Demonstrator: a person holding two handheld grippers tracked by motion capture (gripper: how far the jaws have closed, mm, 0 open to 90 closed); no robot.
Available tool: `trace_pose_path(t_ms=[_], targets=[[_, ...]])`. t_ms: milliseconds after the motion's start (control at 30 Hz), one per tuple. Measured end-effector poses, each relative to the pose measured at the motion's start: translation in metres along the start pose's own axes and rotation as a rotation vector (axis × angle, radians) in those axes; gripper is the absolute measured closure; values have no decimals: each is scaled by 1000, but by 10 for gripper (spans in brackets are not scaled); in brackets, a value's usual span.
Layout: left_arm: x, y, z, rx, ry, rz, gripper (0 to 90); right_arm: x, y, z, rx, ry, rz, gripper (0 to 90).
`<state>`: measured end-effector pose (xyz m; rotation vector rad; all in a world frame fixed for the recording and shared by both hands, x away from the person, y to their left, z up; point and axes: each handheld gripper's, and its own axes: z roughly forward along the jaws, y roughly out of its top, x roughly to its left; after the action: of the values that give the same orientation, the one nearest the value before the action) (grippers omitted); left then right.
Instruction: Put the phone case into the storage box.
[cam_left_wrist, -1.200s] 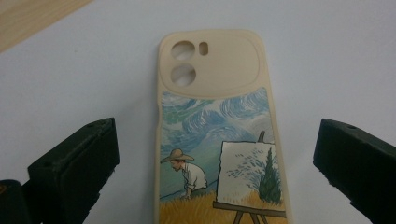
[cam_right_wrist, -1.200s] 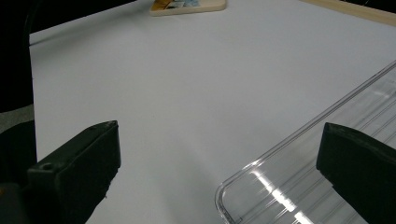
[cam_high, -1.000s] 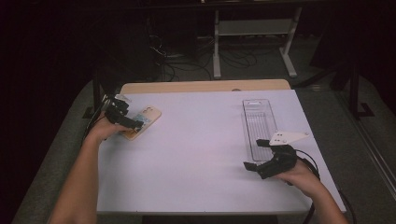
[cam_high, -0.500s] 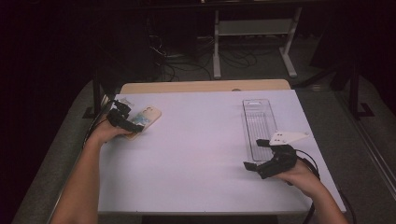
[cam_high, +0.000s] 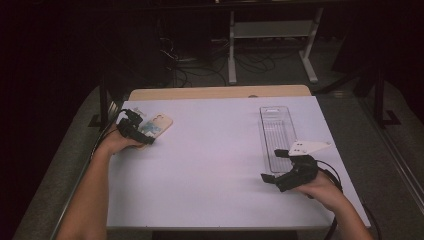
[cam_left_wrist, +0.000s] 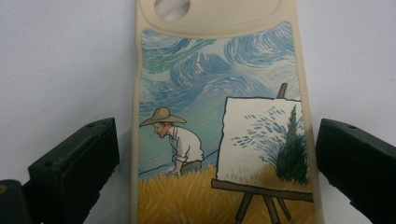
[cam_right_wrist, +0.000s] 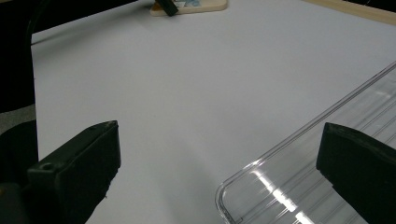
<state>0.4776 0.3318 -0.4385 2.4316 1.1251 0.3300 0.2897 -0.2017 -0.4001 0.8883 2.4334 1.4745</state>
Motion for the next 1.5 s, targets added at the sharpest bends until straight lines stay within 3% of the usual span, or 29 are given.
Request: trace_pose_path(t_ms=[233,667,700,1100,1167,1500], targets=[[1,-1,-2,1,-29,-6,61,0,0,0,2,1,-2,0],[1,0,-3,6,-32,-12,98,0,0,0,2,2,0,0],[2,0,-4,20,-32,3,99,0,0,0,2,2,0,0],[1,0,-3,3,-36,-8,107,0,0,0,1,3,0,0],[2,1,-5,16,-35,16,107,0,0,0,2,3,0,0],[-1,1,-9,11,-44,32,108,0,0,0,3,3,0,0]])
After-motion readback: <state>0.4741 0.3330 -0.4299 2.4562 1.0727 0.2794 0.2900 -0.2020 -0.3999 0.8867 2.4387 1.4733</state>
